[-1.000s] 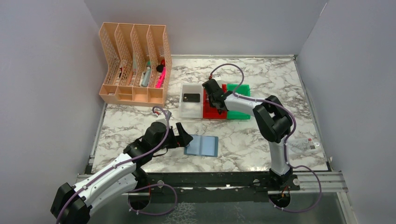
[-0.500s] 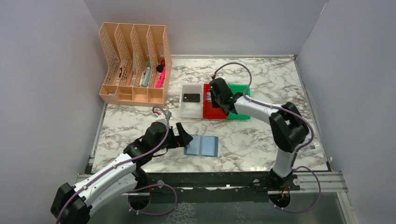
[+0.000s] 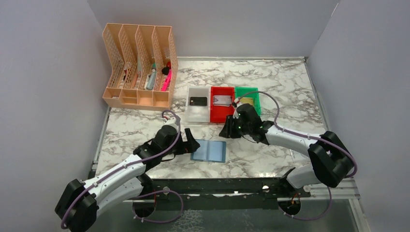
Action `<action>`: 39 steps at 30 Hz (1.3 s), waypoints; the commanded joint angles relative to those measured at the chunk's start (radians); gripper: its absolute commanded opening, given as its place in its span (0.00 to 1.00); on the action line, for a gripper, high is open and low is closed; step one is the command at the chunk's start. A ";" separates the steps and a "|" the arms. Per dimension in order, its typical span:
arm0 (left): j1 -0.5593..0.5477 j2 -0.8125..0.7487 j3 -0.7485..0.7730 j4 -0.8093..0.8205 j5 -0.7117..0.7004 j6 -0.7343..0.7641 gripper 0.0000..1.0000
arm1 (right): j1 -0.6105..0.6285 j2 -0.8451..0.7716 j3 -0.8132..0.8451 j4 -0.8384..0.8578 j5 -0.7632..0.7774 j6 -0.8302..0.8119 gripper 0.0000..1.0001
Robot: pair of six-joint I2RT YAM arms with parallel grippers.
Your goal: Take the credit cards out of the card holder
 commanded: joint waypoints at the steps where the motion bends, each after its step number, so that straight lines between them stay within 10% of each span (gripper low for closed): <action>1: 0.004 0.046 -0.003 0.046 0.016 0.021 0.93 | 0.023 -0.056 -0.111 0.098 -0.174 0.142 0.38; 39: 0.004 0.278 0.016 0.142 0.169 0.051 0.51 | 0.034 0.127 -0.154 0.279 -0.363 0.275 0.31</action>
